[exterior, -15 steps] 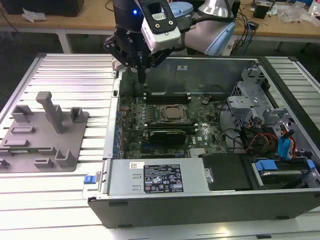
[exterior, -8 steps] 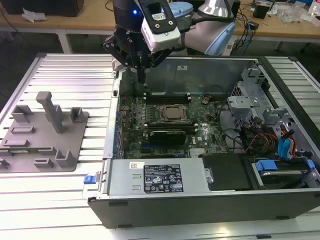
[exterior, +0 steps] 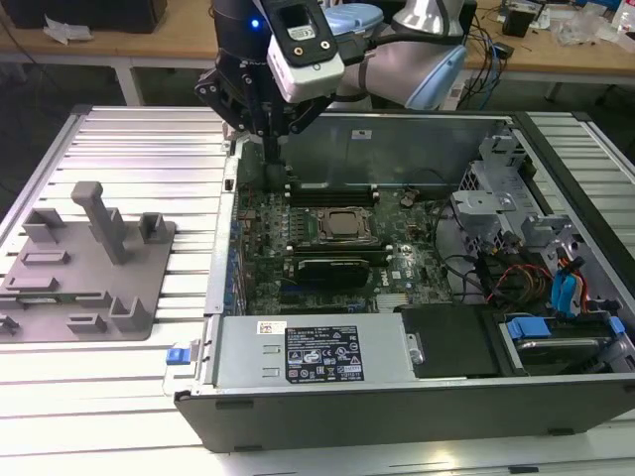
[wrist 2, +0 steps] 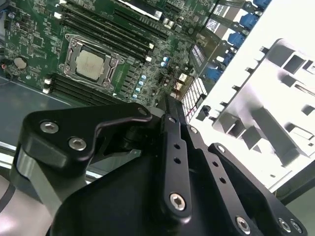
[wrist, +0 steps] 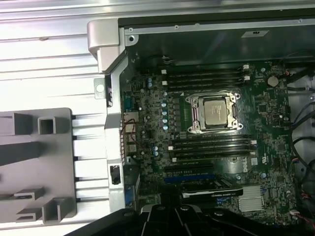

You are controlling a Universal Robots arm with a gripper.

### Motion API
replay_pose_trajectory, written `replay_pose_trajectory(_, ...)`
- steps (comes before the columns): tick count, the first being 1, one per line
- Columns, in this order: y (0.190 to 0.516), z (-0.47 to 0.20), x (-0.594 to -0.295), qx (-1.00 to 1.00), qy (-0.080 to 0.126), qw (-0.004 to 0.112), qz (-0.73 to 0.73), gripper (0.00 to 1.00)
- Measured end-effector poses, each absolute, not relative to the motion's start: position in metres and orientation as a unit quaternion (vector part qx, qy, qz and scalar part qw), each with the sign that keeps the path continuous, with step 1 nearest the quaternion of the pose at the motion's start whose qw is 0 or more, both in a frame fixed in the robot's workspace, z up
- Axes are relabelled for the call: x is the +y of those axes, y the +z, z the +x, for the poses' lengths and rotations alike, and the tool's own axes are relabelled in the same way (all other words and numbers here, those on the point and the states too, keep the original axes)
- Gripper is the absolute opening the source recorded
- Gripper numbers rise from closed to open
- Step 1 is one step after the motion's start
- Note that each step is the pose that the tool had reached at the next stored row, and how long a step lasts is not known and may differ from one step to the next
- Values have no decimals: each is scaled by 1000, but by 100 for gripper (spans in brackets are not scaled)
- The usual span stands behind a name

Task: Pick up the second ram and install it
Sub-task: 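Reach for the second ram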

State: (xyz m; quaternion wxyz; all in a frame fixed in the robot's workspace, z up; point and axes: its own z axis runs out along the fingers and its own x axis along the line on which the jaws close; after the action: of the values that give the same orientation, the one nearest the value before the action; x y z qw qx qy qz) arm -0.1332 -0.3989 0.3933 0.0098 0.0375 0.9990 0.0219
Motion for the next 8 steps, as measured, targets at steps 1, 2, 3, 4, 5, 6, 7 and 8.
replay_pose_trajectory(1, 393, -136, -399, 999, 22, 10, 37, 8)
replay_pose_trajectory(2, 393, -139, -399, 999, 22, 10, 37, 8)
replay_pose_trajectory(3, 393, -141, -399, 999, 22, 10, 37, 8)
replay_pose_trajectory(4, 393, -144, -399, 999, 22, 10, 37, 8)
replay_pose_trajectory(5, 393, -146, -399, 999, 22, 10, 37, 8)
replay_pose_trajectory(6, 393, -147, -399, 999, 22, 10, 38, 8)
replay_pose_trajectory(7, 393, -149, -399, 999, 22, 10, 37, 8)
replay_pose_trajectory(8, 393, -152, -399, 999, 22, 10, 37, 8)
